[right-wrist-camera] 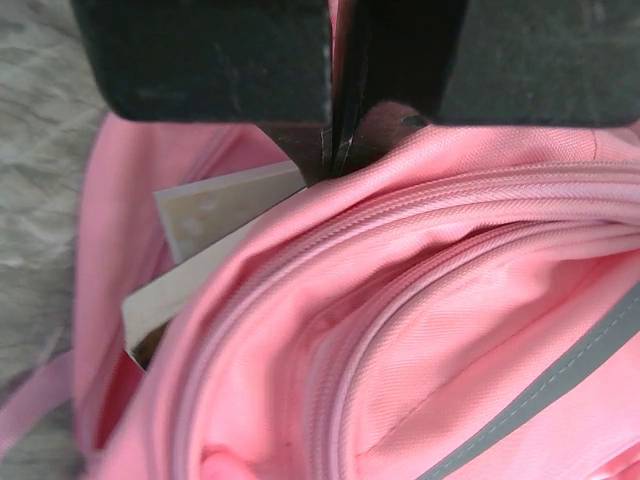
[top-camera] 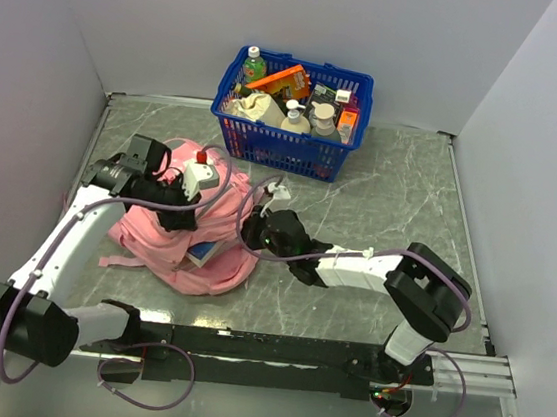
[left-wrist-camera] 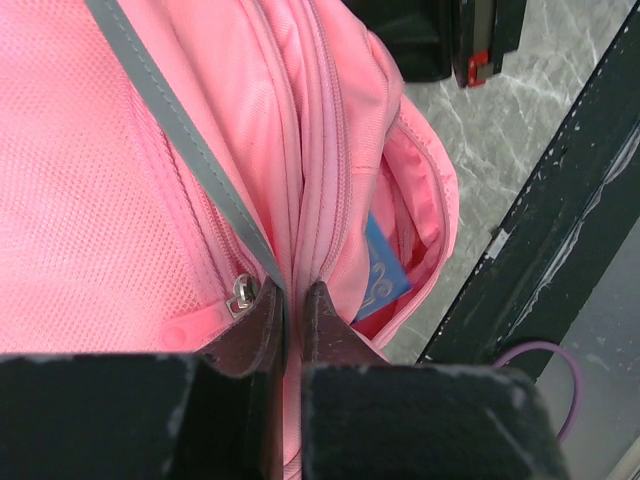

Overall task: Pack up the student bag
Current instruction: Place the book in the student bag.

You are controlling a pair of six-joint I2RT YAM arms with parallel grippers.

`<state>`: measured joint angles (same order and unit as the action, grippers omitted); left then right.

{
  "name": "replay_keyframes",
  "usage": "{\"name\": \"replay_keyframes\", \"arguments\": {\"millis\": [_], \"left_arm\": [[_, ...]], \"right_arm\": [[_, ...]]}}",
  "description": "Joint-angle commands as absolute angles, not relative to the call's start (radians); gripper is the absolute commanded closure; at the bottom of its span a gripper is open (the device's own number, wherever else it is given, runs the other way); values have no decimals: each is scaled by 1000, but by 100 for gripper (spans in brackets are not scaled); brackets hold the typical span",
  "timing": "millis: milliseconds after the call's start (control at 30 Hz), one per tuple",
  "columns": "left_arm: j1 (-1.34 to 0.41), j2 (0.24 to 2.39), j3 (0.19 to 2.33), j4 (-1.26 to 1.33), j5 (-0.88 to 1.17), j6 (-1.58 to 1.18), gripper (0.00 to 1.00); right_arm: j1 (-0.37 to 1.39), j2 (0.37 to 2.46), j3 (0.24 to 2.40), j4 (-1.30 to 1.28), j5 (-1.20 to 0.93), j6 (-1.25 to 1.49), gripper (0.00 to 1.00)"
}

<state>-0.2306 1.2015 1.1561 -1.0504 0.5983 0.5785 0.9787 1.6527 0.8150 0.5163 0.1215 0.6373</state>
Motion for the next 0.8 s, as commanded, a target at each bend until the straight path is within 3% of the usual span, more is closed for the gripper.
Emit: {"name": "replay_keyframes", "arguments": {"millis": [0,400,600,767], "left_arm": [[-267,1149,1189,-917,835,537,99],[-268,1166,1164,-936,827,552,99],[-268,1193,1212,-976,838,548,99],[-267,1163,1209,-973,808,557,99]], "right_arm": [[1055,1626,836,808,-77,686,100],[1144,1457,600,862,-41,554,96],[1154,1591,718,824,-98,520,99],[1155,1479,634,810,-58,489,100]]}}
